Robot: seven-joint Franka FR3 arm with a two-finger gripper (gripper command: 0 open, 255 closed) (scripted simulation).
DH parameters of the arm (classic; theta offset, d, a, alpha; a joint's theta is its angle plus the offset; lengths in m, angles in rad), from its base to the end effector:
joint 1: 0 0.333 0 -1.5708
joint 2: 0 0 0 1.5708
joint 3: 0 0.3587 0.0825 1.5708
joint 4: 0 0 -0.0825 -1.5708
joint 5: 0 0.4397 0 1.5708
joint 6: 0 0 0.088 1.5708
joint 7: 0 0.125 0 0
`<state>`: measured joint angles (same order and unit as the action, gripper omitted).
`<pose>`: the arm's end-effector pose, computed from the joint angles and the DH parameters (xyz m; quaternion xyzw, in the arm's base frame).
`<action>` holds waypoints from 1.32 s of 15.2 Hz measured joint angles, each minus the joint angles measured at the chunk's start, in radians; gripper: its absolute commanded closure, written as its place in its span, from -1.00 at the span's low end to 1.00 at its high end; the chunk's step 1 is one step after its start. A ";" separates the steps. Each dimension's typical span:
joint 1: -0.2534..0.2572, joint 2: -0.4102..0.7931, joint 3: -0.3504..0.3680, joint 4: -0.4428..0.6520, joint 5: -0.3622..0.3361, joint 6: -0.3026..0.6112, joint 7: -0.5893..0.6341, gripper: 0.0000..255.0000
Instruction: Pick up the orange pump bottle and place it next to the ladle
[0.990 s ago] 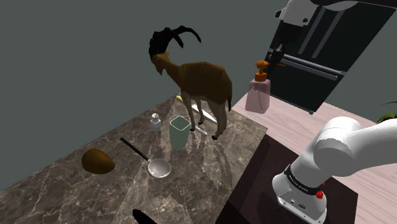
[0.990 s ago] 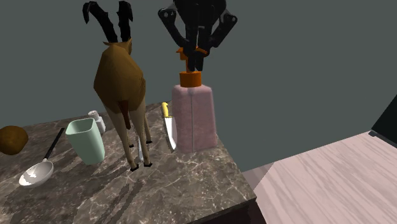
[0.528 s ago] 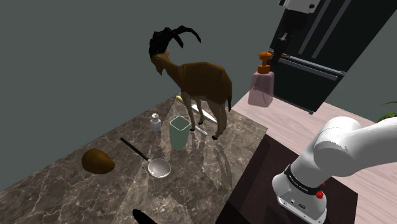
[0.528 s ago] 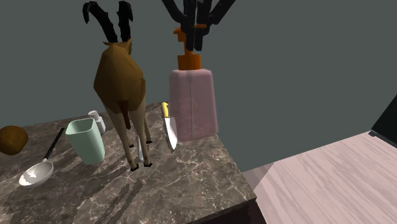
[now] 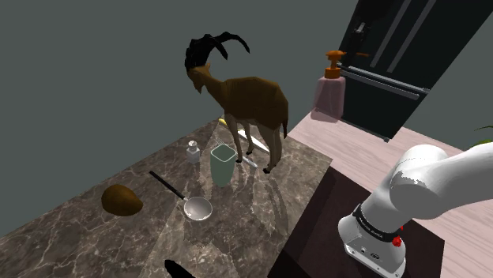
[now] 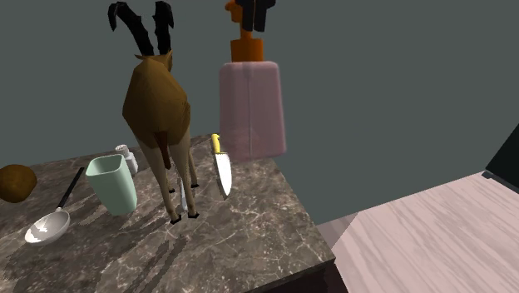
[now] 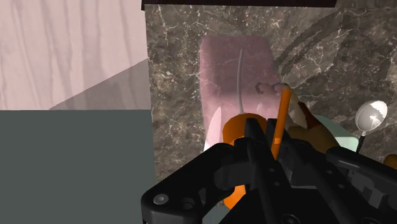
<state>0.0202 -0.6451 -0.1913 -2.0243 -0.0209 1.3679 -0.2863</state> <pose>0.3469 -0.0923 0.7021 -0.9960 -0.0749 0.0001 0.0481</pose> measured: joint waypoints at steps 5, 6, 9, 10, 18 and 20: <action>0.004 0.029 0.001 0.087 0.005 -0.059 0.002 1.00; 0.006 0.029 0.010 0.088 0.010 -0.059 0.012 1.00; 0.018 0.020 0.062 0.052 0.041 -0.031 0.074 1.00; 0.023 0.014 0.084 0.034 0.053 -0.018 0.098 1.00; 0.067 0.040 0.237 -0.029 0.143 0.085 0.274 1.00; 0.078 0.050 0.275 -0.045 0.163 0.116 0.315 1.00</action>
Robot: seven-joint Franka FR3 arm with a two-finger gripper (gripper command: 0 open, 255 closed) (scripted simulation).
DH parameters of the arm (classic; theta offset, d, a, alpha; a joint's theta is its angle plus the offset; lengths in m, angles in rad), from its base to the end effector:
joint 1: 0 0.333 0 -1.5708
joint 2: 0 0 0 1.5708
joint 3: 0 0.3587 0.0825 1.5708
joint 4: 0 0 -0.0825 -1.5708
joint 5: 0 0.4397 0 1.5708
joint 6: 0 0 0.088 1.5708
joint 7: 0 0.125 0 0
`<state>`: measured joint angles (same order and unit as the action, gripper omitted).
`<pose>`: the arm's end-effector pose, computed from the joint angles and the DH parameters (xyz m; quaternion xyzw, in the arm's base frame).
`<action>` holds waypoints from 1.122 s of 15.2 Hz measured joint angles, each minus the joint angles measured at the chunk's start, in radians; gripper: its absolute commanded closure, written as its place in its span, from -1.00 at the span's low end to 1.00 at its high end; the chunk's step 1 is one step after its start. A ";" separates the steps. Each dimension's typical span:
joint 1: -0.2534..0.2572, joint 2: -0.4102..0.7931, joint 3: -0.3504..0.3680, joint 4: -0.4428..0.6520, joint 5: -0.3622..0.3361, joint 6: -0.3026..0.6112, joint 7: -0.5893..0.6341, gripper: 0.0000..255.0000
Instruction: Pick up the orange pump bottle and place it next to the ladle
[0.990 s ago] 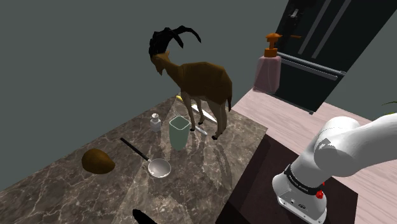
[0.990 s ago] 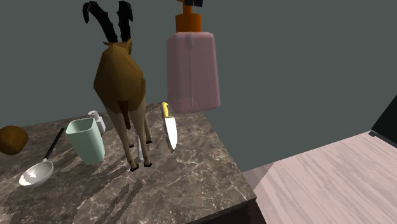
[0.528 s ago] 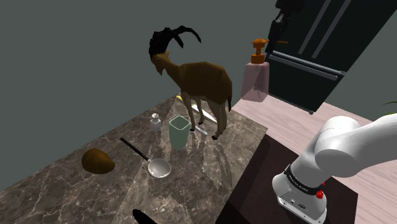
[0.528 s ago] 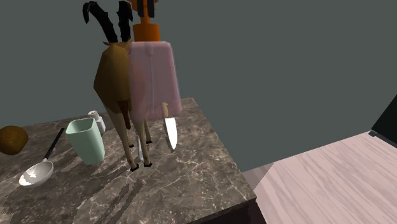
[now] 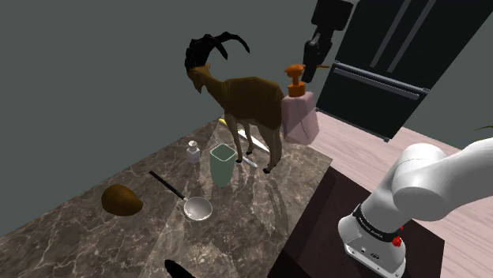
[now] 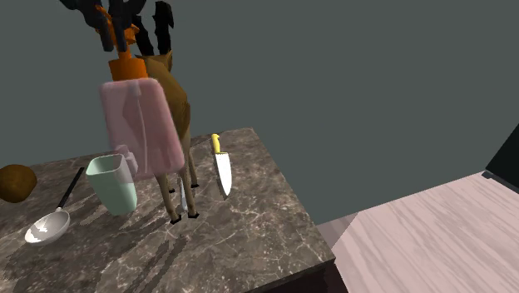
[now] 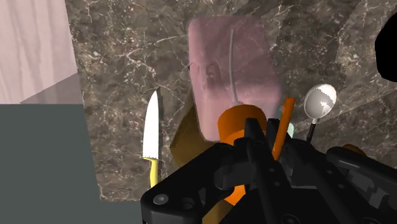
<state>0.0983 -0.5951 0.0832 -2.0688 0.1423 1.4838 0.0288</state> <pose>0.3754 0.0986 0.6764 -0.9960 -0.0756 0.0006 0.0477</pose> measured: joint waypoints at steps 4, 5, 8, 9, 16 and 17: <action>0.023 0.052 0.080 0.009 0.036 0.056 0.089 1.00; 0.027 0.068 0.097 0.020 0.041 0.065 0.109 1.00; 0.041 0.117 0.153 0.037 0.057 0.106 0.170 1.00; 0.048 0.134 0.175 0.040 0.063 0.124 0.195 1.00; 0.079 0.293 0.312 0.123 0.059 0.223 0.355 1.00; 0.084 0.316 0.332 0.128 0.055 0.243 0.379 1.00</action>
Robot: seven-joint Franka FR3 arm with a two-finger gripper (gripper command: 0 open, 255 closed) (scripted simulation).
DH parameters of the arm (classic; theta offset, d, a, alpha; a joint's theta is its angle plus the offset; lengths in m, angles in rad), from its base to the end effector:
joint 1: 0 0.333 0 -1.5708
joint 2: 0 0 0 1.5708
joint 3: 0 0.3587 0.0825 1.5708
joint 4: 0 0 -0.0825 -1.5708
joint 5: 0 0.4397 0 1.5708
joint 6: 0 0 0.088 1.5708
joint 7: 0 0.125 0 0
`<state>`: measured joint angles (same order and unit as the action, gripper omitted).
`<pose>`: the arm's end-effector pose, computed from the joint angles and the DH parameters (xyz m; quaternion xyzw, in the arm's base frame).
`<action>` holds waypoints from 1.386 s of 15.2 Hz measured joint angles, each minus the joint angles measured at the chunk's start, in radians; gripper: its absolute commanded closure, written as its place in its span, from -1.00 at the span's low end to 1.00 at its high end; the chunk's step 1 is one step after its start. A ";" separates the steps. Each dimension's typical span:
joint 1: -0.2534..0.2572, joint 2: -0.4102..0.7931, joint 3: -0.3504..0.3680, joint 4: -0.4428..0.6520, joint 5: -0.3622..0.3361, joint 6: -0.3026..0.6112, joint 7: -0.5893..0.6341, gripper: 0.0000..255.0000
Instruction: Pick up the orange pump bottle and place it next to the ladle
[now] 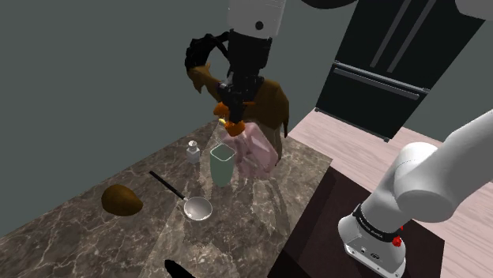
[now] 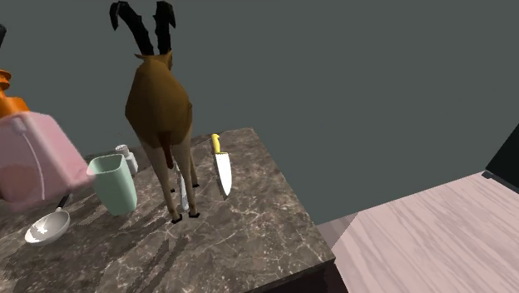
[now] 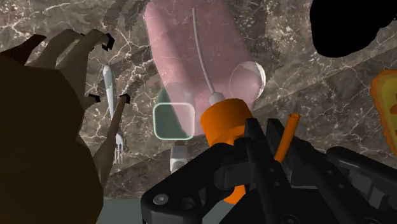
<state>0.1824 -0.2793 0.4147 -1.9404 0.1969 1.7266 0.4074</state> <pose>0.4123 0.3347 0.6102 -0.9960 -0.0755 0.0005 0.0474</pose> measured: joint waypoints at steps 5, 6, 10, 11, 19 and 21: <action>0.024 0.166 0.088 0.126 -0.063 0.042 0.126 1.00; 0.033 0.197 0.105 0.147 -0.078 0.052 0.154 1.00; 0.078 0.345 0.158 0.261 -0.161 0.072 0.265 1.00; 0.093 0.389 0.167 0.302 -0.188 0.070 0.291 1.00; 0.289 0.732 0.180 0.649 -0.389 0.024 0.477 1.00; 0.327 0.791 0.172 0.722 -0.417 0.005 0.492 1.00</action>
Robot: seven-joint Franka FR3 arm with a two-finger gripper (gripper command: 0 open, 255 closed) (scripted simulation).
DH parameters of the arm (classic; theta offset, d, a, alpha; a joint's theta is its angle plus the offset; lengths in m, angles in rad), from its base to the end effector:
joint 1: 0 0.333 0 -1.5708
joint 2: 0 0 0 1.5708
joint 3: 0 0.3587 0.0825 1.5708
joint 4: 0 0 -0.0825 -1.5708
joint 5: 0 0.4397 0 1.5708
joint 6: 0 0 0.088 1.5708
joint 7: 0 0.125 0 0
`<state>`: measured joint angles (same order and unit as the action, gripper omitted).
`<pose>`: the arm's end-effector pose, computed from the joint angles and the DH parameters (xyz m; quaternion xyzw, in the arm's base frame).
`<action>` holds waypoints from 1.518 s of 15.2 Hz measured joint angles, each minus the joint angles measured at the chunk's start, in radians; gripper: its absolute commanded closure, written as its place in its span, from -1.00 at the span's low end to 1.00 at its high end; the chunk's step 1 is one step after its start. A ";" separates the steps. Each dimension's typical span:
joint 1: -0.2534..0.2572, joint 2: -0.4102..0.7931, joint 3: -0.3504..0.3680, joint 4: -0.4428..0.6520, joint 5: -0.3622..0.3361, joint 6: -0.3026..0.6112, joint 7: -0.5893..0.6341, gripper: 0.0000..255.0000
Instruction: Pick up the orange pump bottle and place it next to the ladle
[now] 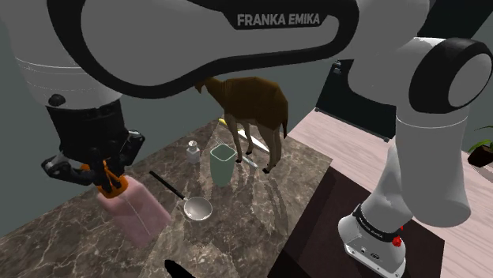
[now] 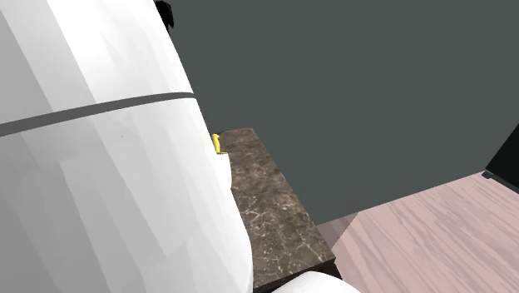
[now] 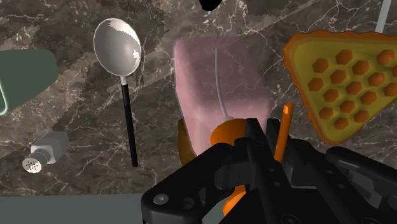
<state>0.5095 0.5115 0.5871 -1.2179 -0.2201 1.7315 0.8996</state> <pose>0.4636 0.6193 0.5382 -0.9960 -0.0758 0.0006 0.0483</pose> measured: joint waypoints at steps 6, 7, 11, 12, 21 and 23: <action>0.002 0.023 -0.006 -0.049 -0.012 0.068 0.009 1.00; -0.001 0.022 -0.007 -0.064 -0.012 0.082 0.009 1.00; -0.007 0.023 -0.008 -0.116 -0.015 0.133 0.014 1.00; -0.008 0.027 -0.010 -0.124 -0.017 0.145 0.014 1.00; -0.017 0.039 -0.016 -0.200 -0.026 0.230 0.019 1.00; -0.017 0.039 -0.016 -0.201 -0.026 0.231 0.019 1.00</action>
<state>0.4925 0.5503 0.5708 -1.4186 -0.2458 1.9621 0.9186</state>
